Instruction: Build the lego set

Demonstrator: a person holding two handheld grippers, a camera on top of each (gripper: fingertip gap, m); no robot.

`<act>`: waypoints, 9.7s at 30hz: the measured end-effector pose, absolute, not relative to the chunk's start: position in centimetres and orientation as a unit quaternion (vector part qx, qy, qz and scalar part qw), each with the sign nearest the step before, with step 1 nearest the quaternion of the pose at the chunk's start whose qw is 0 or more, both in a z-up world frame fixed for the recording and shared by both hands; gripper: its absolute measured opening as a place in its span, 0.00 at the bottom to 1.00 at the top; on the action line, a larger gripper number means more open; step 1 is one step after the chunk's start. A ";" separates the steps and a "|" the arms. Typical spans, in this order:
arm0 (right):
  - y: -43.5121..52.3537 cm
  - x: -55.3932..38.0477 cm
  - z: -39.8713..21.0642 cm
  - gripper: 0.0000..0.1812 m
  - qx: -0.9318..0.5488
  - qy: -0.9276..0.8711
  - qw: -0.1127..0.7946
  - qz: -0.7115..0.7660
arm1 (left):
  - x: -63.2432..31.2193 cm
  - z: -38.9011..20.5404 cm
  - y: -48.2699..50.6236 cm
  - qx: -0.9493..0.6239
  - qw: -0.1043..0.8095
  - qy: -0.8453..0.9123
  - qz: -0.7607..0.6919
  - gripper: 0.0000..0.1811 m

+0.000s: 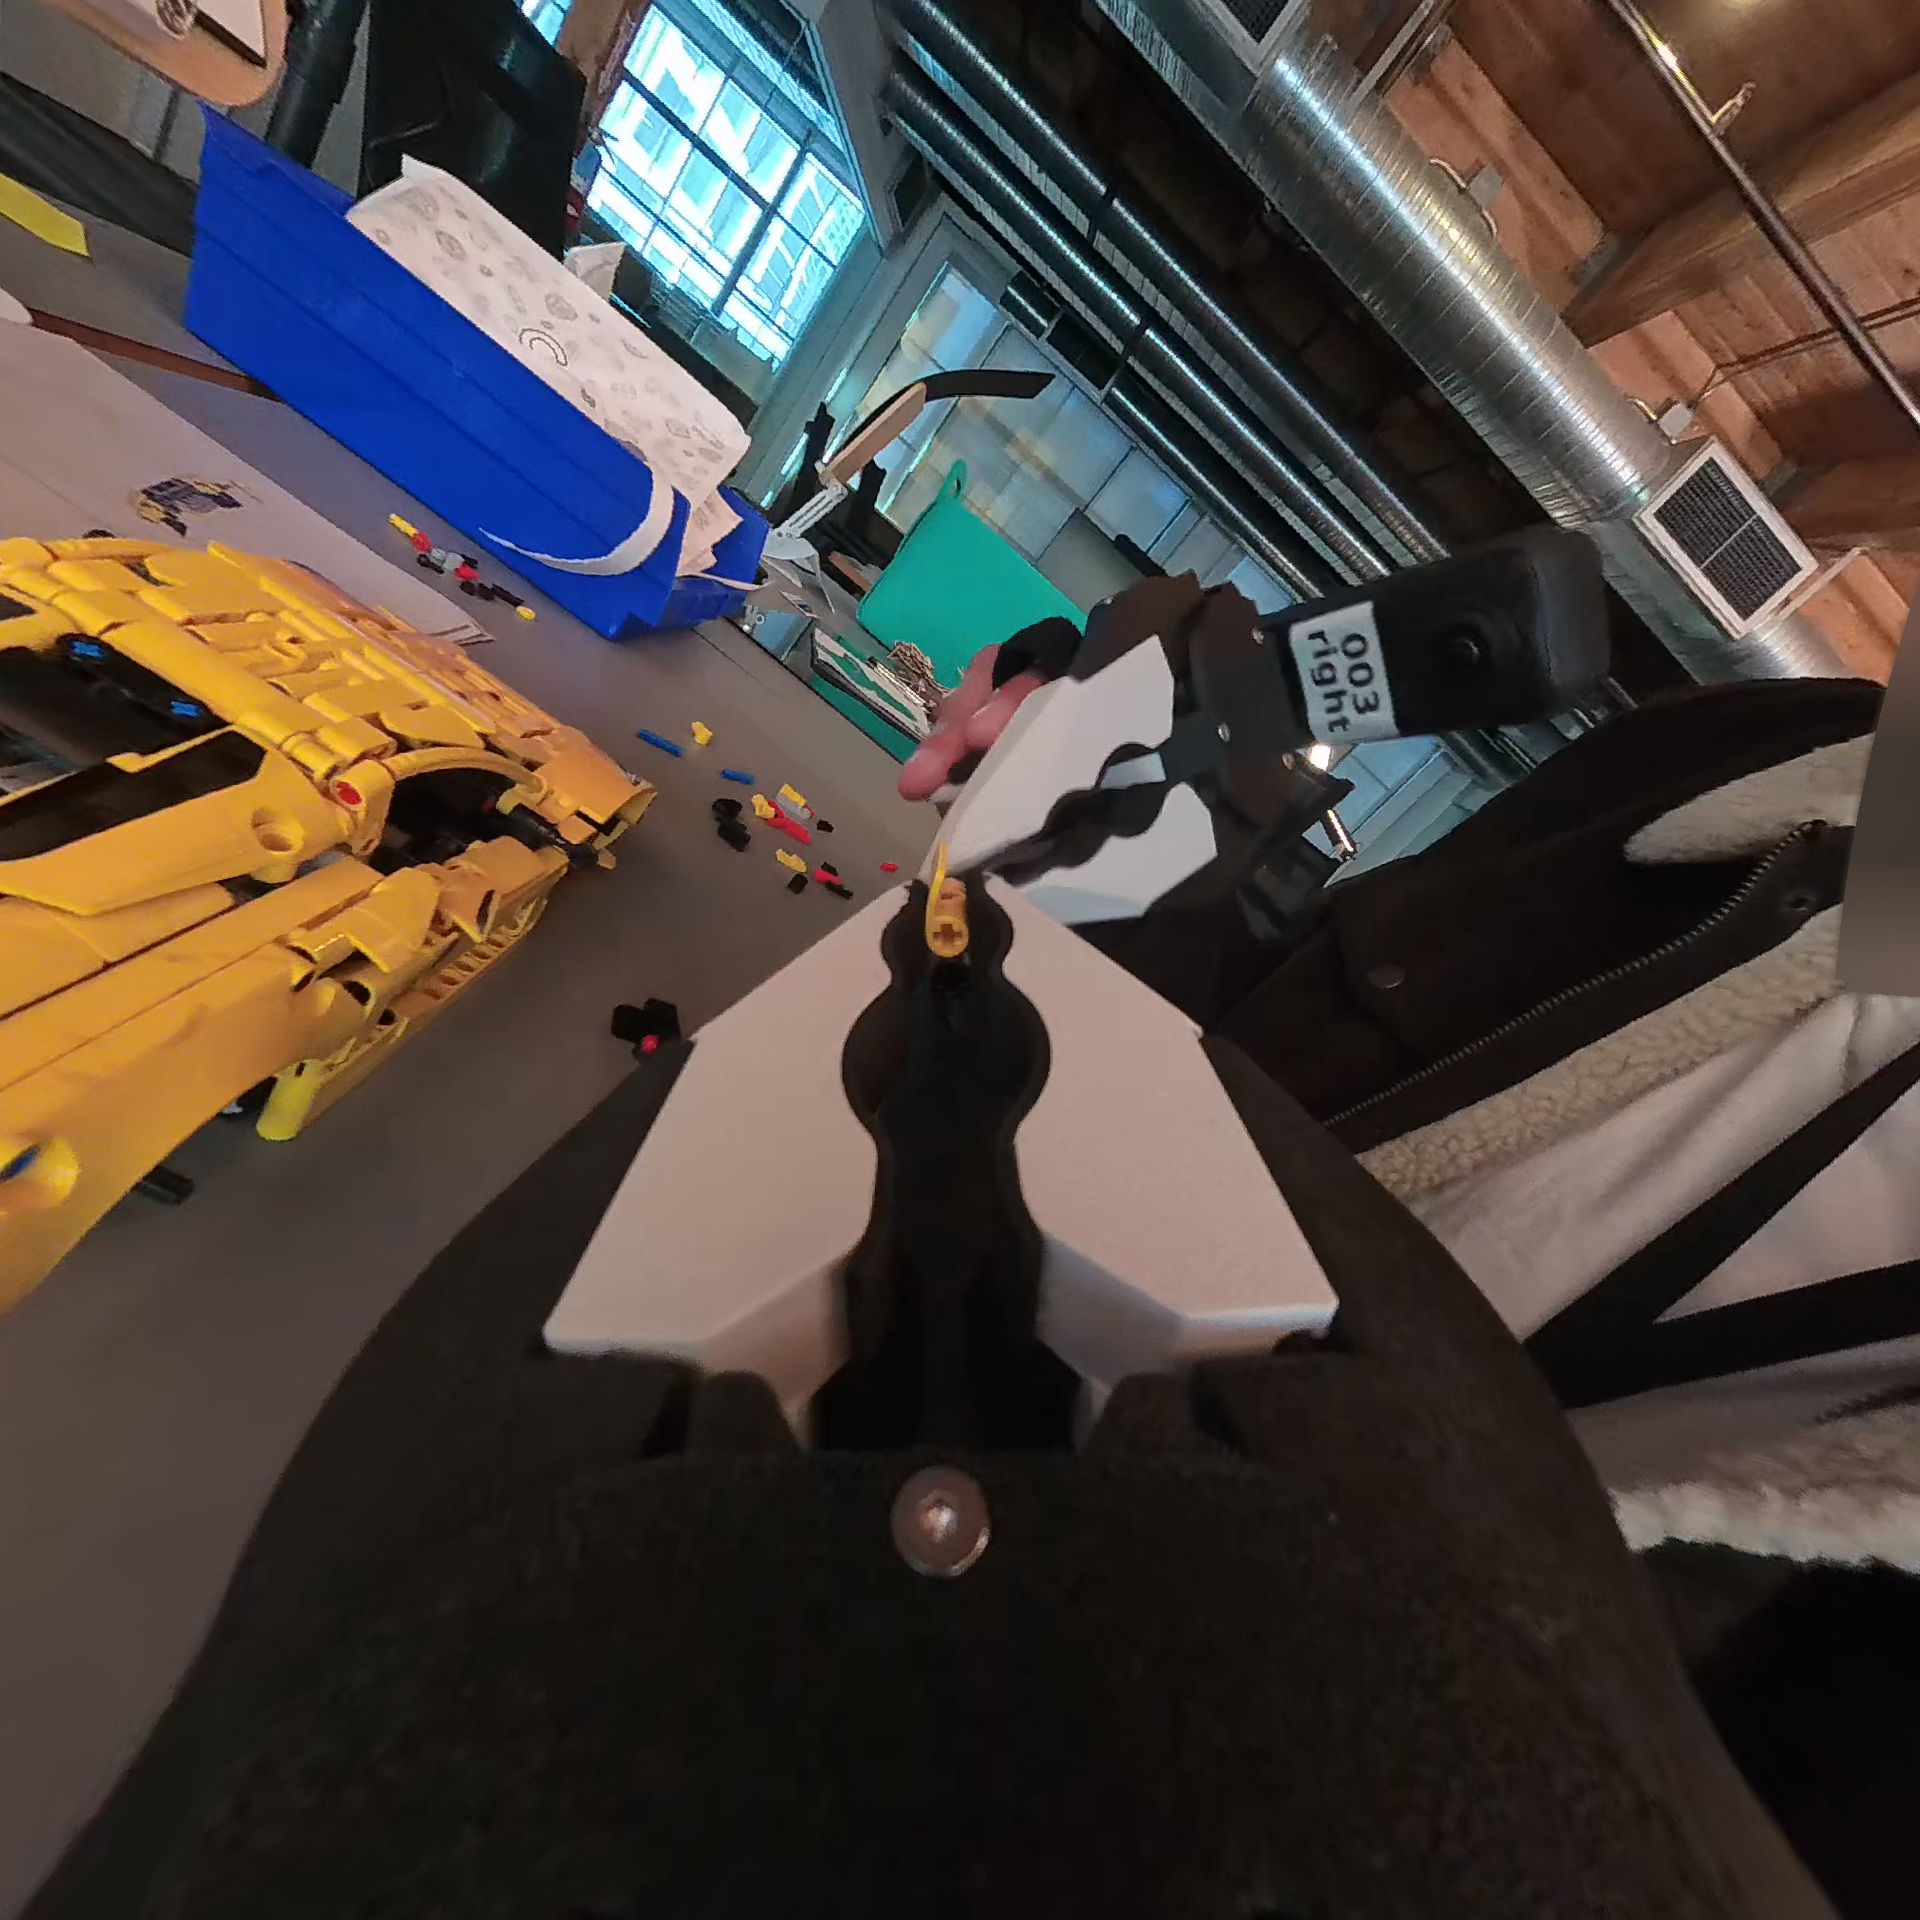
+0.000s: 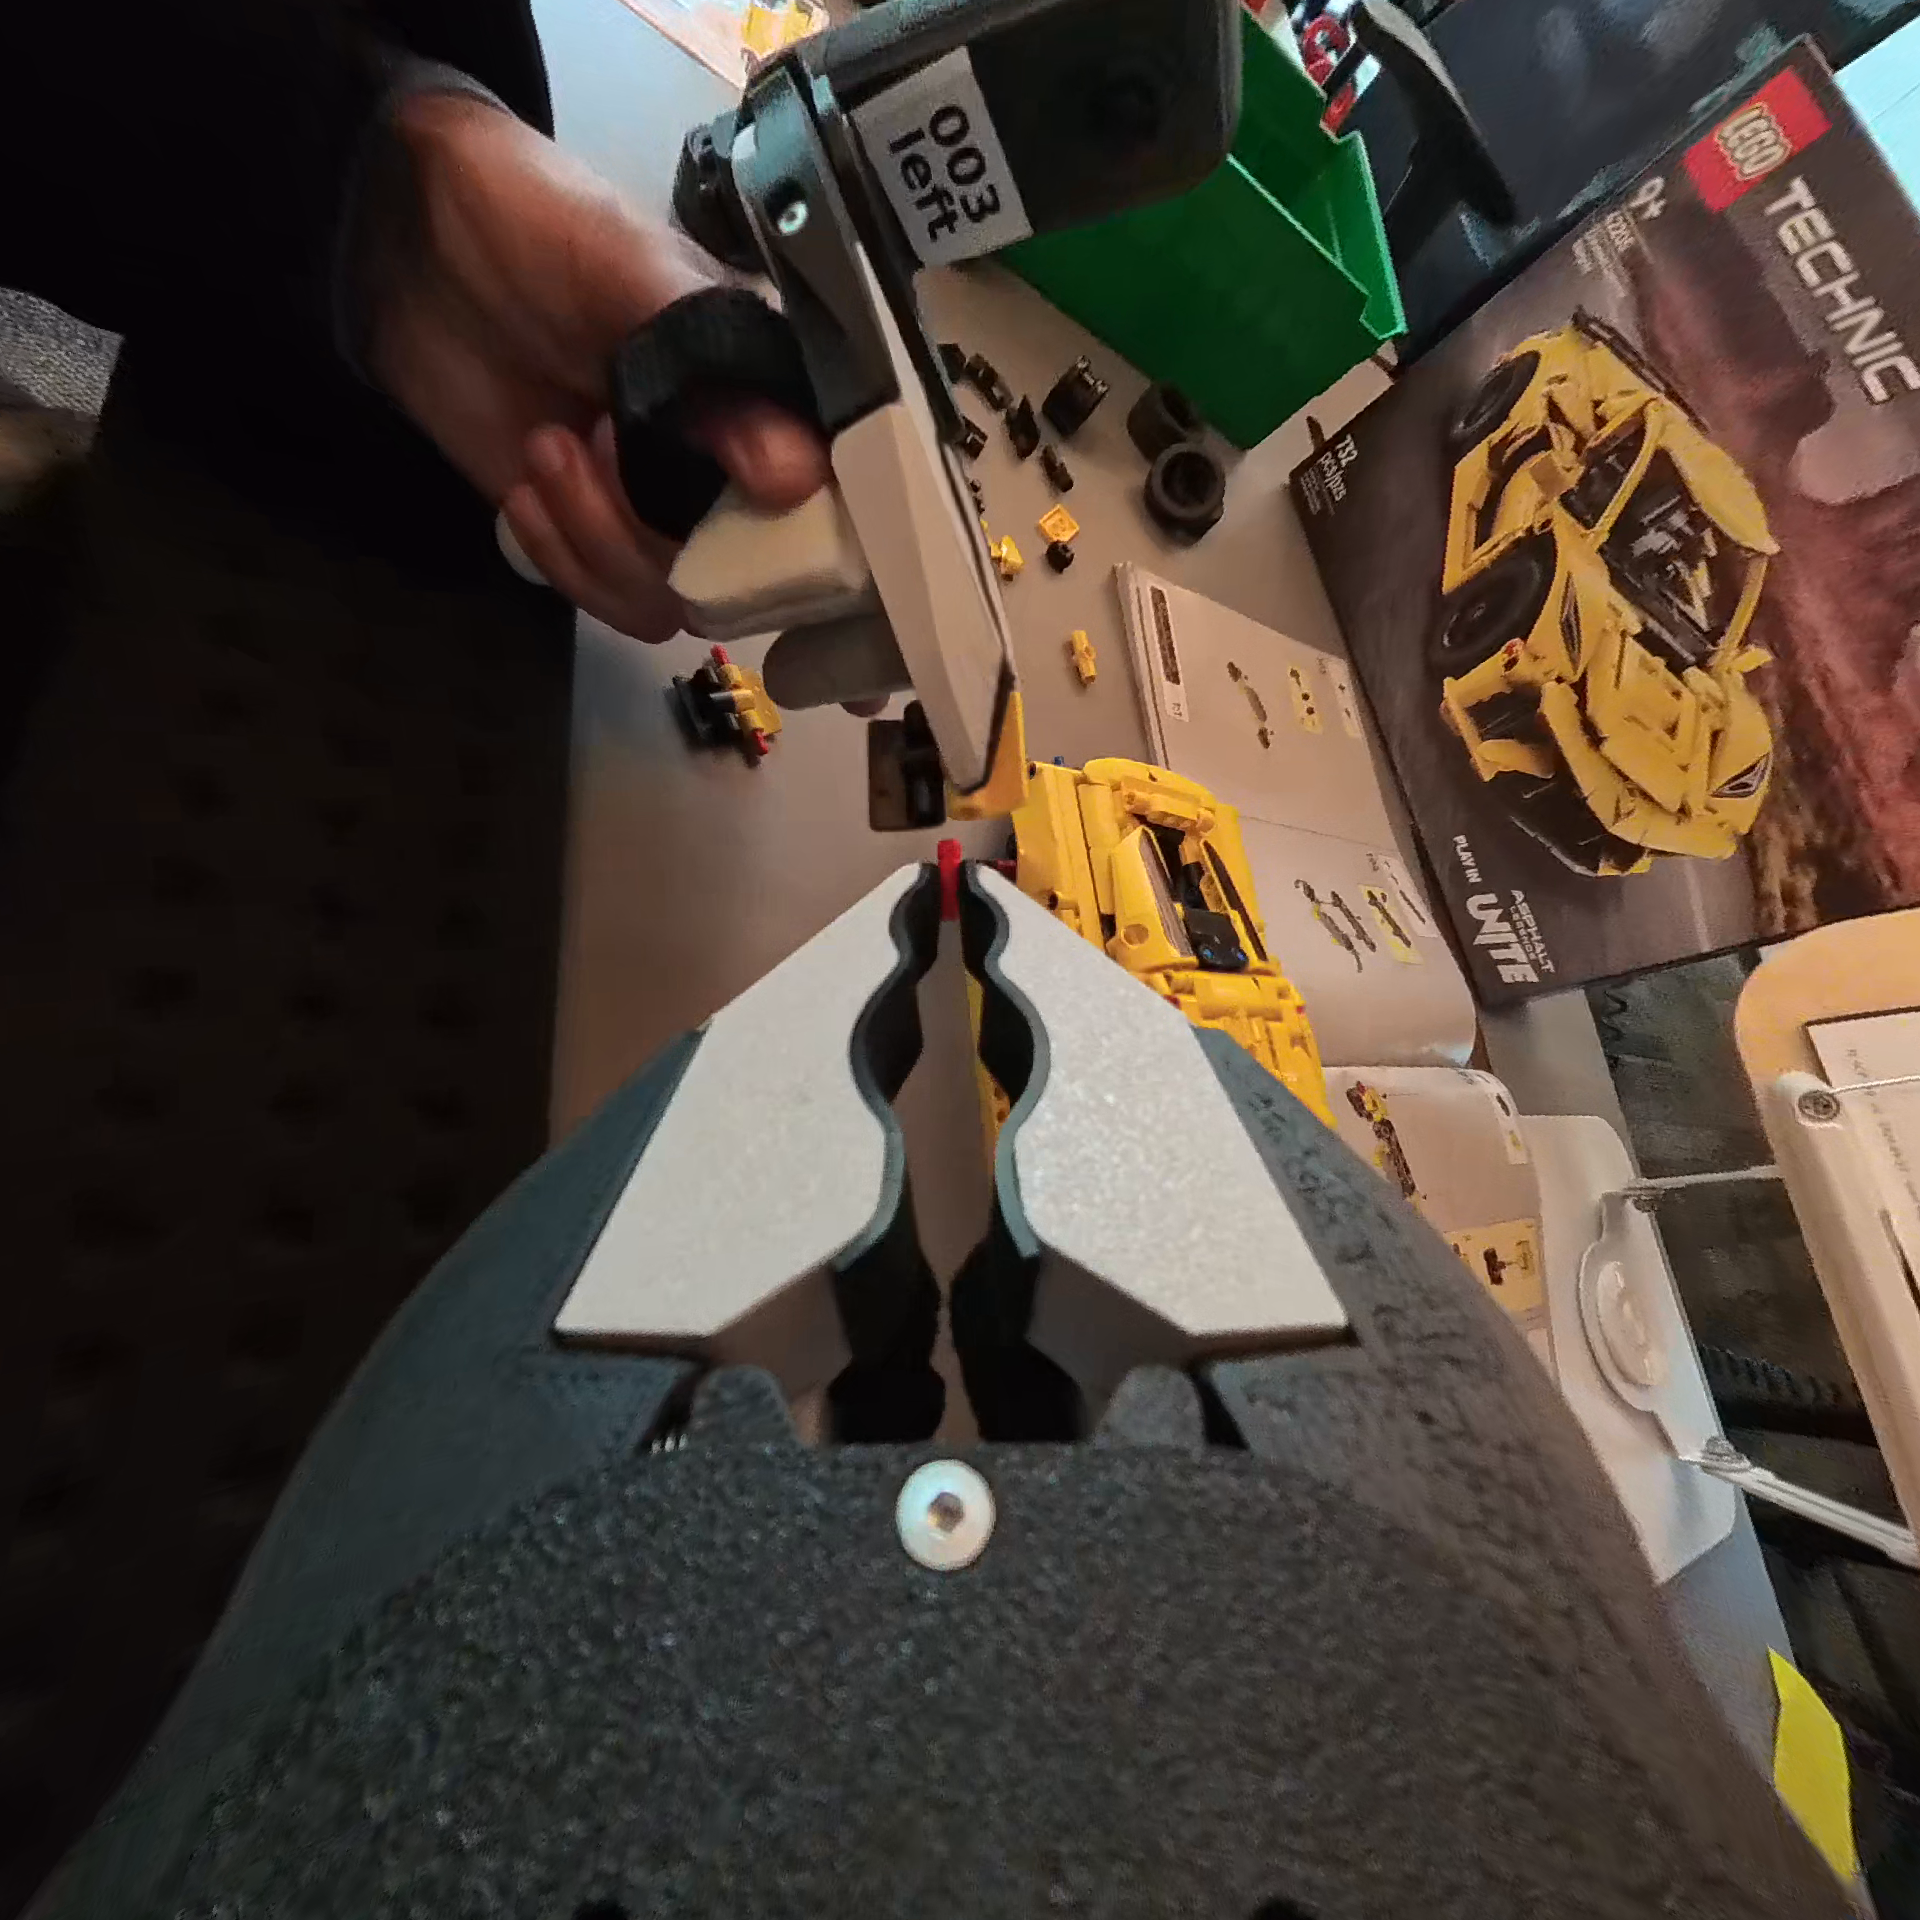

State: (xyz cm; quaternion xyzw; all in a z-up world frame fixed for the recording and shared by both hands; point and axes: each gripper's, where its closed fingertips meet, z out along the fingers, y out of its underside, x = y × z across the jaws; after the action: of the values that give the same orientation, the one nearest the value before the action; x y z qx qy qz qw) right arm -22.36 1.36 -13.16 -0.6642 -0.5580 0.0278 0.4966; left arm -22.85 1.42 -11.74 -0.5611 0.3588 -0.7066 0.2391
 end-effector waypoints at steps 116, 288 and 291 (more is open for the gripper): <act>5.3 -25.2 -12.3 0.30 -0.712 -0.273 0.635 0.122 | -23.2 -10.3 5.7 -0.549 0.217 0.145 -0.794 0.04; -6.4 -13.1 -13.6 0.03 -0.684 -0.220 0.345 0.604 | -12.6 -13.7 -7.6 -0.425 0.094 0.620 -0.652 0.01; -7.3 -13.5 -14.5 0.03 -0.694 -0.244 0.315 0.600 | -13.1 -14.7 -8.5 -0.415 0.089 0.655 -0.625 0.01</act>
State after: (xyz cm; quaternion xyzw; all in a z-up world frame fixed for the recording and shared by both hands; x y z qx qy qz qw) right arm -13.53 -7.30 -14.47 -0.6938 -0.2438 0.6000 0.3148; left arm -13.05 -8.45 -14.66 -0.4147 0.6550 -0.6253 0.0893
